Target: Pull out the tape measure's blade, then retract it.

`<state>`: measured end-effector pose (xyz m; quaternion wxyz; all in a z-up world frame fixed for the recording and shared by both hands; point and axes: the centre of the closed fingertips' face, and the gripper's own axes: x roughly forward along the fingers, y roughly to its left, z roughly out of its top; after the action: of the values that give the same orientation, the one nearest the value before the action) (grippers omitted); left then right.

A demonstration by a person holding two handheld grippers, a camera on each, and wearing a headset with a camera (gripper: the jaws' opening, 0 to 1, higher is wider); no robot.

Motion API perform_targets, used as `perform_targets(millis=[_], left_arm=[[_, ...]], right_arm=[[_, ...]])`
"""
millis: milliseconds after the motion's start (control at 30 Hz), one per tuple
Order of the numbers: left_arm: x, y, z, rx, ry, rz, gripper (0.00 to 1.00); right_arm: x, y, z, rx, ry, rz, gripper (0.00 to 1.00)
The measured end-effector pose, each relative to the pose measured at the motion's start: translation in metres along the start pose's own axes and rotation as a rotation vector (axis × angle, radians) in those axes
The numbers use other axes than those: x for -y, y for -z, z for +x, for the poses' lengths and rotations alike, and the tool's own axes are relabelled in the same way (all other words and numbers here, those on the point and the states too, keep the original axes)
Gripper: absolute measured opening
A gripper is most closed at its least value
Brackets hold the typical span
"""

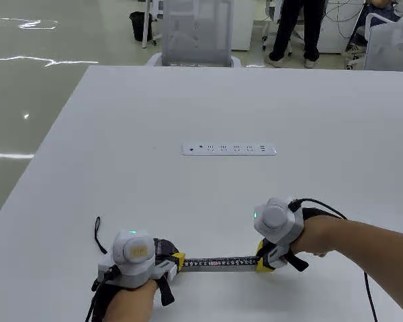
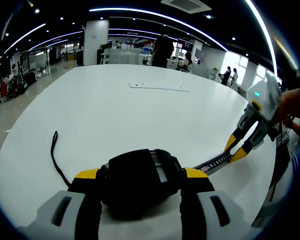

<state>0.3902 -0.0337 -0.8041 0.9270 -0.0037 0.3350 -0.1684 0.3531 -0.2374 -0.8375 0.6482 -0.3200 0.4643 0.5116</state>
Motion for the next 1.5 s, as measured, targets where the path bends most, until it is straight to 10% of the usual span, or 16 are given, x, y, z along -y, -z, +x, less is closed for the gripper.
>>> perform_targets(millis=[1500], left_arm=[[0.0, 0.0, 0.001, 0.001, 0.009, -0.008, 0.6]], right_arm=[[-0.003, -0.023, 0.011, 0.022, -0.003, -0.018, 0.14]])
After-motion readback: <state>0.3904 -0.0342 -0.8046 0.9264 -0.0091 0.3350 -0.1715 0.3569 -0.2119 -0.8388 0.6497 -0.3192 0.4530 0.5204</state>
